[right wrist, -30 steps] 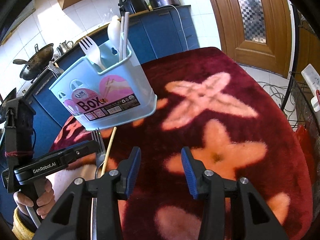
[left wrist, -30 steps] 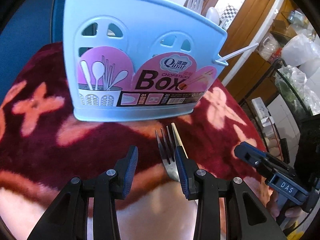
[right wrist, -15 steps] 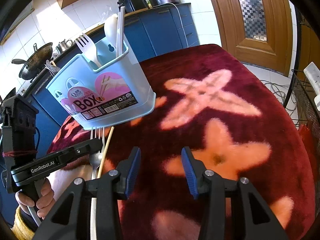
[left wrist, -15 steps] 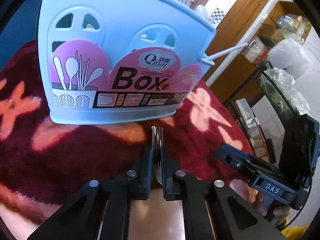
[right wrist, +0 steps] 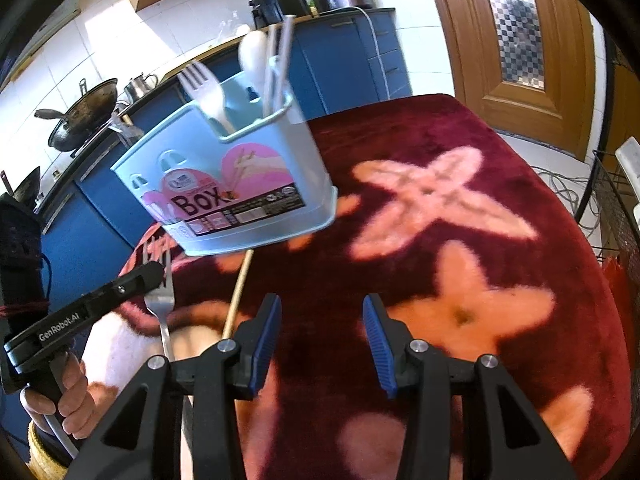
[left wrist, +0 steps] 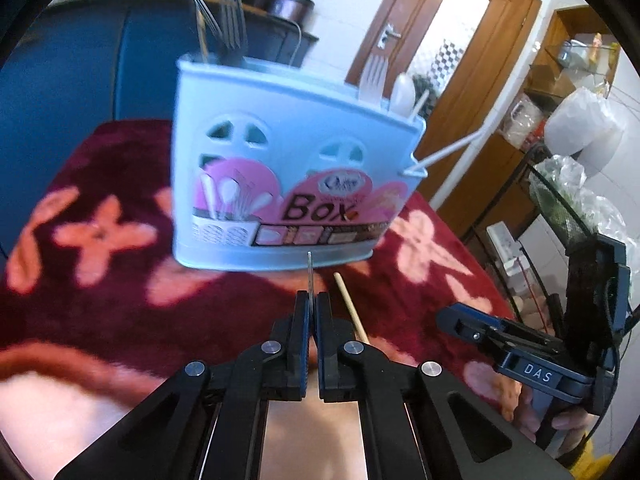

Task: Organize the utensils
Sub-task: 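Grasp a silver fork with the left tool while the right tool grasps a white chopstick, then lift the fork and chopstick with both tools and carry them over the box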

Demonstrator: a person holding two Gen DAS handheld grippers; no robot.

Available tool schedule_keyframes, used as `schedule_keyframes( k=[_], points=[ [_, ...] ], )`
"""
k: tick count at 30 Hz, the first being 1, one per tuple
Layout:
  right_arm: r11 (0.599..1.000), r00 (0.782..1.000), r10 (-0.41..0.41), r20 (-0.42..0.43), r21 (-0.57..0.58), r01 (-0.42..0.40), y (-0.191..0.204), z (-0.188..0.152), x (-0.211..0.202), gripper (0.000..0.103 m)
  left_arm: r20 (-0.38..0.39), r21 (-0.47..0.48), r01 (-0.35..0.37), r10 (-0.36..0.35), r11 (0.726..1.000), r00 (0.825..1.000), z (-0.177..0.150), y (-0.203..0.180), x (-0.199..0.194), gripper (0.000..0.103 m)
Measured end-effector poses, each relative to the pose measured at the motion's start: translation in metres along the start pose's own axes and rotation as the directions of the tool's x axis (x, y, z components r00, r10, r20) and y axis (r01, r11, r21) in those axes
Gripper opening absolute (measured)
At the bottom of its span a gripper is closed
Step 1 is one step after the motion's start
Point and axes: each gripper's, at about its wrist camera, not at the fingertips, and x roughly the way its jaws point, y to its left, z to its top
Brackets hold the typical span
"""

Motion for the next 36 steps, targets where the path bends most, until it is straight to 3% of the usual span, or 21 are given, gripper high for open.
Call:
schedule_keyframes(
  k=[7,21,28,33,36],
  points=[
    [0.997,1.0,0.014,-0.023,-0.078,-0.016,0.029,0.0,0.006,0.046,0.067,0.005,-0.091,0.091,0.996,0.994,0.003,0.009,-0.031,0.002],
    [0.983,0.984,0.074,-0.164,-0.152,-0.099,0.07,0.004,0.045,0.045,0.137,-0.059,-0.146,0.152,0.988,0.979,0.002,0.039,-0.073,0.001],
    [0.983,0.981,0.031,-0.191,-0.173,-0.065,0.074,0.011,0.067,0.03,0.156,-0.063,-0.148,0.156,0.987,0.975,0.001,0.041,-0.078,0.001],
    [0.99,0.98,0.02,-0.2,-0.133,-0.048,0.067,0.017,0.075,0.01,0.16,-0.061,-0.152,0.16,0.987,0.974,0.001,0.04,-0.079,0.001],
    [0.993,0.982,0.037,-0.186,-0.104,-0.057,0.064,0.018,0.07,0.006,0.166,-0.055,-0.156,0.163,0.986,0.973,0.002,0.037,-0.08,0.001]
  ],
)
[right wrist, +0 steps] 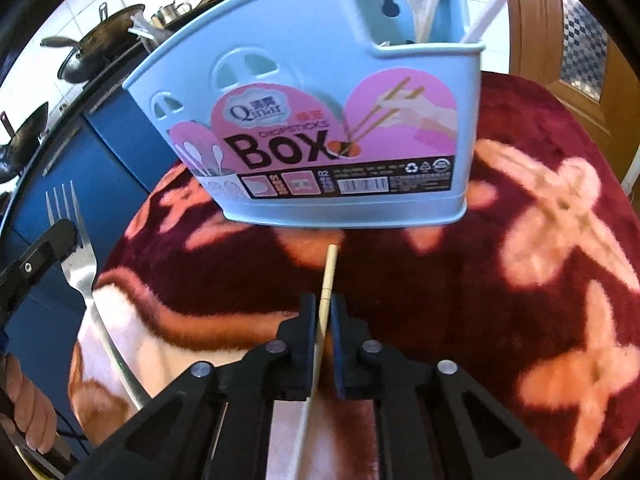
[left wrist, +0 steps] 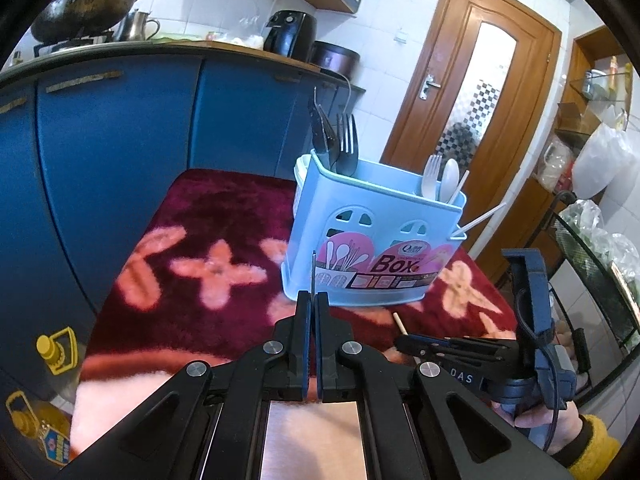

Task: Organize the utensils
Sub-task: 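Lift the fork and chopstick with both tools and carry them over the box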

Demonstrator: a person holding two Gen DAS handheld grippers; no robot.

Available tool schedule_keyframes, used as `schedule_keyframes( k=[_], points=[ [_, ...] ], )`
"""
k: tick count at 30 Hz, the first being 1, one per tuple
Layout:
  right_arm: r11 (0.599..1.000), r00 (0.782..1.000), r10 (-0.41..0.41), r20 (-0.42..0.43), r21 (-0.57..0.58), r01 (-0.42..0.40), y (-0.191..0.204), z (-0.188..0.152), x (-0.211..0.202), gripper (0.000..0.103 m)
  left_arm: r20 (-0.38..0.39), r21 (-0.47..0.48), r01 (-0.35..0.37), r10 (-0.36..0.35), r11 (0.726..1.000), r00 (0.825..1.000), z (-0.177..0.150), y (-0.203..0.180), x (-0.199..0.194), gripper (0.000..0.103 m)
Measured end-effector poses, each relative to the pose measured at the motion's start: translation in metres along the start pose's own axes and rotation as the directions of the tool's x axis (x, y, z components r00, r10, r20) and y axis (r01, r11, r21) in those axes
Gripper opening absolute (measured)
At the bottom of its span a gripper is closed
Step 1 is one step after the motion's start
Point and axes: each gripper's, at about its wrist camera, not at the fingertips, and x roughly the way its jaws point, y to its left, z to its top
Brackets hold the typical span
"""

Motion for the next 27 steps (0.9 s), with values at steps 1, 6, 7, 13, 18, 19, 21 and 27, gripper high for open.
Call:
schedule_keyframes(
  k=[1,6,7,13,18,19,21,27],
  points=[
    [1.0,1.0,0.004,0.01,0.007,-0.004,-0.001,-0.001,-0.003,0.006,0.005,0.002,0.001,-0.001,1.0,1.0,0.001,-0.001,-0.001,0.001],
    [0.999,0.994,0.018,0.112,0.038,-0.022,-0.005,-0.009,-0.027,0.006,0.042,0.021,-0.002,0.001,1.0,0.999,0.004,-0.006,-0.008,0.001],
    [0.999,0.991,0.017,0.135,0.038,-0.022,-0.005,-0.01,-0.034,0.006,0.05,0.026,-0.004,0.003,1.0,0.999,0.005,-0.007,-0.01,0.001],
    [0.999,0.958,-0.003,0.286,0.037,-0.008,-0.003,-0.013,-0.08,0.006,0.106,0.039,-0.013,0.008,0.999,0.994,0.013,-0.013,-0.026,0.001],
    [0.999,0.928,-0.009,0.373,0.038,-0.006,-0.004,-0.008,-0.112,0.006,0.146,0.051,-0.016,0.008,0.999,0.989,0.022,-0.02,-0.038,0.001],
    [0.999,0.92,-0.01,0.392,0.038,-0.005,-0.004,-0.006,-0.118,0.006,0.155,0.056,-0.018,0.009,0.998,0.988,0.025,-0.022,-0.041,0.001],
    [0.999,0.908,-0.014,0.418,0.038,-0.002,-0.004,-0.003,-0.127,0.006,0.169,0.068,-0.021,0.01,0.997,0.986,0.03,-0.026,-0.045,0.001],
    [0.999,0.886,-0.02,0.464,0.045,-0.001,-0.005,0.005,-0.146,0.006,0.219,0.101,-0.04,0.017,0.994,0.976,0.049,-0.037,-0.054,0.001]
  ],
)
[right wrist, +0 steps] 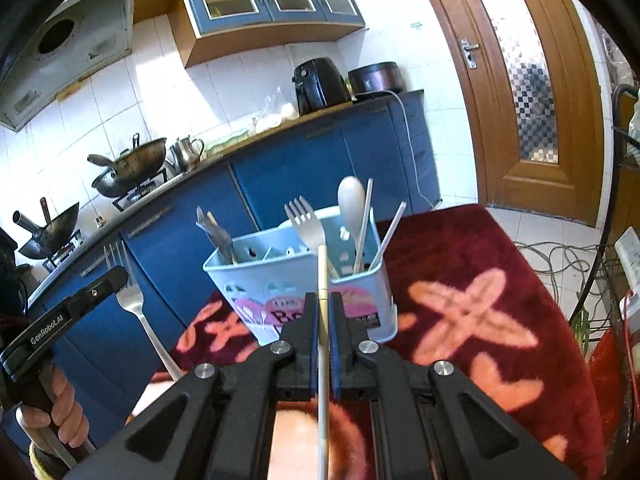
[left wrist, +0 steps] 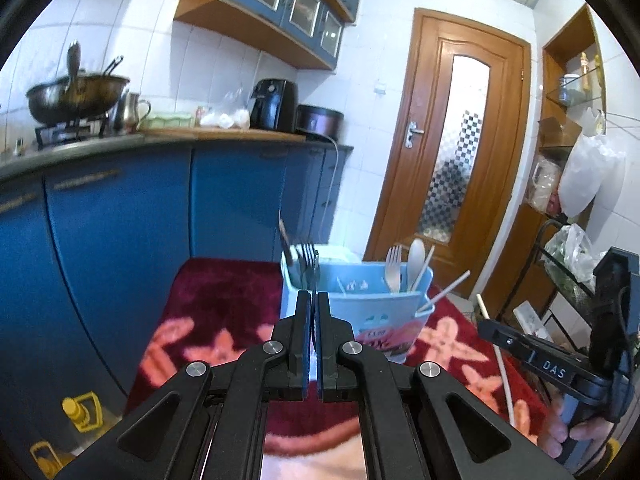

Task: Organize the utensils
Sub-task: 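Lift the fork and chopstick with both tools and carry them over the box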

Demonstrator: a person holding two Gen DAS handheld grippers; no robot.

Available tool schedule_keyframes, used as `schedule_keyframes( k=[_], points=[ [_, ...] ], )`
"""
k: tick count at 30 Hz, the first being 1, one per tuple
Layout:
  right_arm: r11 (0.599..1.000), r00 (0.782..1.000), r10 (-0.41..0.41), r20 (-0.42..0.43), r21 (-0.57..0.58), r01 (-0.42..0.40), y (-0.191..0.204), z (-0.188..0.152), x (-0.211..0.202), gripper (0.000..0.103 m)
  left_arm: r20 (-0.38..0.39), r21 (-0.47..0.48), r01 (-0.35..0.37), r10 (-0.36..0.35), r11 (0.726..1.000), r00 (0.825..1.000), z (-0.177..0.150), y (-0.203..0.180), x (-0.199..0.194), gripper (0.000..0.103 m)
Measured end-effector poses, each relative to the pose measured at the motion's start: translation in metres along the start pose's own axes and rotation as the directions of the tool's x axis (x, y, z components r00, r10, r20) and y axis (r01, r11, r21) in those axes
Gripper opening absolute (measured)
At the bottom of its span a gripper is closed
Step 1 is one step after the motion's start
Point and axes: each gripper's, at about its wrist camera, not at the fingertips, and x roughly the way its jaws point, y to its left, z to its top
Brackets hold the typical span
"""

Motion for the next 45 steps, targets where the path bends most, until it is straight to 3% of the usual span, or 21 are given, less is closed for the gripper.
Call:
schedule_keyframes(
  k=[15,26,36,45],
  points=[
    [1.0,1.0,0.001,0.02,0.01,-0.001,-0.007,0.007,-0.004,0.006,0.103,0.031,-0.061,0.057,0.998,0.993,0.062,-0.011,0.002,0.001],
    [1.0,1.0,-0.003,0.013,0.015,0.003,-0.017,0.007,-0.001,0.006,0.199,0.092,-0.199,0.177,0.976,0.964,0.101,-0.021,0.013,0.001],
    [1.0,1.0,-0.004,0.009,0.013,0.004,-0.022,0.01,0.005,0.006,0.234,0.163,-0.318,0.276,0.934,0.932,0.104,-0.028,0.051,0.001],
    [1.0,0.999,-0.001,0.045,-0.002,0.001,-0.02,0.027,0.014,0.006,0.188,0.229,-0.314,0.275,0.921,0.943,0.077,-0.036,0.082,0.001]
  ],
)
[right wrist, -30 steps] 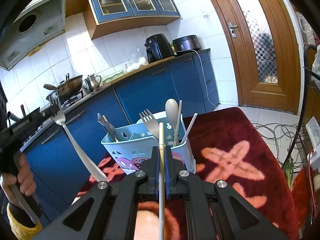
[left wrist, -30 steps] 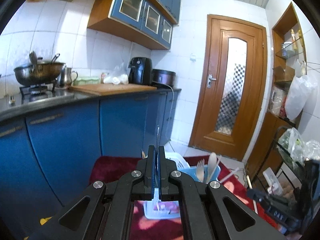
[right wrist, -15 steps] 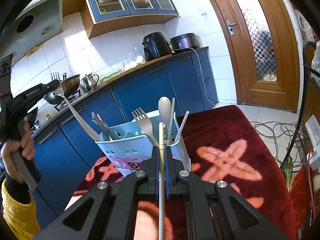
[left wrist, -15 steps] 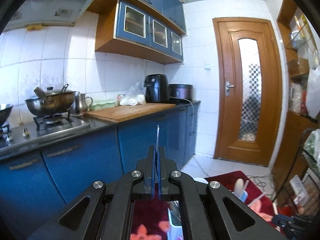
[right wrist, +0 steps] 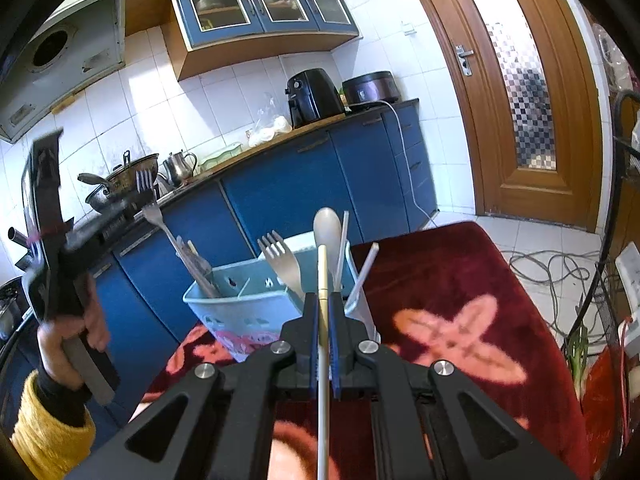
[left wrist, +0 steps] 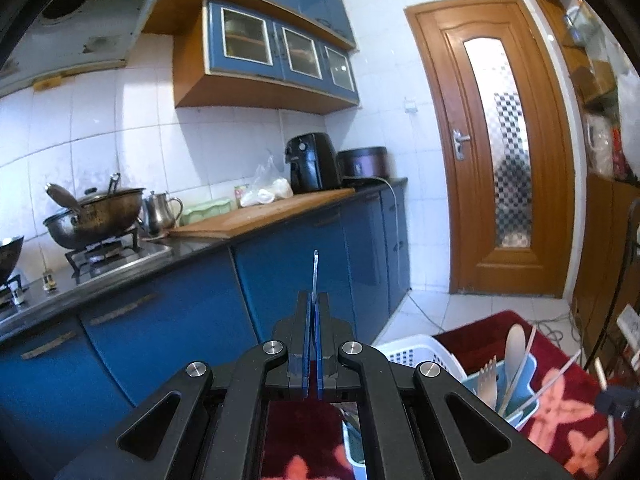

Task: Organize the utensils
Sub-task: 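Lift the fork and chopstick with both tools and carry them over the box, then lower the fork and chopstick down into the blue box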

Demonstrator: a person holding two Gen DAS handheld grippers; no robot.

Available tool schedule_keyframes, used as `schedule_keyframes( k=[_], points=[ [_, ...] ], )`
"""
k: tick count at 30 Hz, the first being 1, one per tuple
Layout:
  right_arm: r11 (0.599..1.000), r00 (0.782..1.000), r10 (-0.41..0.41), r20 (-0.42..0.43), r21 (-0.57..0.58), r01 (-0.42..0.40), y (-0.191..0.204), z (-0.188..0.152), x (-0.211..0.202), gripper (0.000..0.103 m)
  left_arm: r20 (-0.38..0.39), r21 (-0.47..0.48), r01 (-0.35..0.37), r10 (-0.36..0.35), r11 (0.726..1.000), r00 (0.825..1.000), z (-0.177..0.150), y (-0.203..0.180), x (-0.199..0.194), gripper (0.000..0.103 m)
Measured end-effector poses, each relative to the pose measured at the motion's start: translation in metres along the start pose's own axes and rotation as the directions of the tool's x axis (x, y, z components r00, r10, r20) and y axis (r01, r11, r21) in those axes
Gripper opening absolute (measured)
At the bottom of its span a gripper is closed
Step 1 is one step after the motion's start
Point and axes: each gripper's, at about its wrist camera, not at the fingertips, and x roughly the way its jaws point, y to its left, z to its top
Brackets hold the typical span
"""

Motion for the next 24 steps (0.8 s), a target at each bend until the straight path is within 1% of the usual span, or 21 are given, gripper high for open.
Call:
schedule_keyframes(
  k=[3,6,8,13,19,24],
  points=[
    [1.0,0.999,0.002,0.041,-0.01,-0.002,0.003,0.014,0.005,0.006,-0.023,0.0,0.014,-0.014,1.0,1.0,-0.007,-0.005,0.007,0.001],
    [1.0,0.993,0.0,0.115,-0.027,0.003,0.009,0.033,0.012,0.006,-0.036,-0.003,0.024,-0.024,1.0,0.999,-0.013,-0.009,0.013,0.001],
    [0.999,0.987,-0.001,0.158,-0.036,0.007,0.013,0.042,0.018,0.006,-0.043,-0.005,0.03,-0.031,1.0,0.999,-0.016,-0.01,0.015,0.001],
    [0.998,0.964,-0.022,0.264,-0.057,0.038,0.022,0.061,0.04,0.006,-0.058,-0.014,0.043,-0.044,0.999,0.997,-0.021,-0.011,0.022,0.002],
    [0.995,0.946,-0.045,0.32,-0.072,0.072,0.028,0.073,0.067,0.006,-0.071,-0.029,0.055,-0.057,0.998,0.996,-0.026,-0.01,0.028,0.002],
    [0.992,0.937,-0.079,0.34,-0.067,0.108,0.026,0.074,0.086,0.006,-0.074,-0.046,0.067,-0.07,0.997,0.995,-0.03,-0.009,0.032,0.002]
  ],
)
